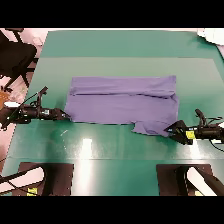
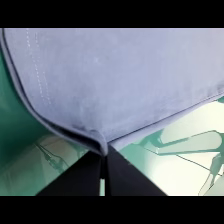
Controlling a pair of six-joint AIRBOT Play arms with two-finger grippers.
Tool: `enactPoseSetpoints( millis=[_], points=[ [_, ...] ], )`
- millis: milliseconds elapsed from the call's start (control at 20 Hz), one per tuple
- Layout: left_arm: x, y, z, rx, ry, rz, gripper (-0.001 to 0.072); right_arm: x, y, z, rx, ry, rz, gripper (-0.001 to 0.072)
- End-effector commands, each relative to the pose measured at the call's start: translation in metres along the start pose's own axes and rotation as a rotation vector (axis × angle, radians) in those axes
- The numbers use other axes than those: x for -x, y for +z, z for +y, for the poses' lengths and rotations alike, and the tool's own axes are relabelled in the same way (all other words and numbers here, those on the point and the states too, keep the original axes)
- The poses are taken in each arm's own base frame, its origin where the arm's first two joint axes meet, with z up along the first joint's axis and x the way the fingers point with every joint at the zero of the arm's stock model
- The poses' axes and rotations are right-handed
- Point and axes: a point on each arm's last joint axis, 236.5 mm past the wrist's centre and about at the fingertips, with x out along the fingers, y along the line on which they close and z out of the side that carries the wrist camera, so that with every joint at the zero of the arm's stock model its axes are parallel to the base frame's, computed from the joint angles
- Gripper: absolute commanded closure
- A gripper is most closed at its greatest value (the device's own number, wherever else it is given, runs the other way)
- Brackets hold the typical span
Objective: Fold the shirts.
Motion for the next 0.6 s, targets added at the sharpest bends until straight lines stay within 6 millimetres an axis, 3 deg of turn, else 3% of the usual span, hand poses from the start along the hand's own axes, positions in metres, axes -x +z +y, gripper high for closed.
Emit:
enactPoseSetpoints(
  millis=[0,100,200,250,300,350,550],
  points=[
    [0.001,0.001,0.000,-0.001,0.000,-0.002,0.0684,-0.018,0.007,0.016,0.005,0.036,-0.014,0.0146],
    [0.001,0.001,0.000,-0.001,-0.001,-0.002,0.0684,-0.029,0.007,0.028,0.037,0.044,-0.019,0.0153],
    [0.001,0.001,0.000,-0.002,-0.001,-0.002,0.0684,-0.038,0.004,0.035,0.063,0.042,-0.013,0.0267],
    [0.001,0.001,0.000,-0.002,-0.001,-0.002,0.0684,-0.041,0.002,0.036,0.076,0.035,-0.009,0.0384],
    [0.001,0.001,-0.002,-0.010,-0.007,-0.002,0.0685,-0.043,0.001,0.038,0.093,0.032,-0.009,0.0612],
    [0.001,0.001,-0.005,-0.022,-0.018,-0.002,0.0685,-0.043,-0.002,0.042,0.115,0.033,-0.014,0.0696],
    [0.016,0.011,-0.031,-0.074,-0.059,-0.055,0.0687,-0.017,-0.001,0.066,0.226,0.082,-0.125,0.0697]
  ],
)
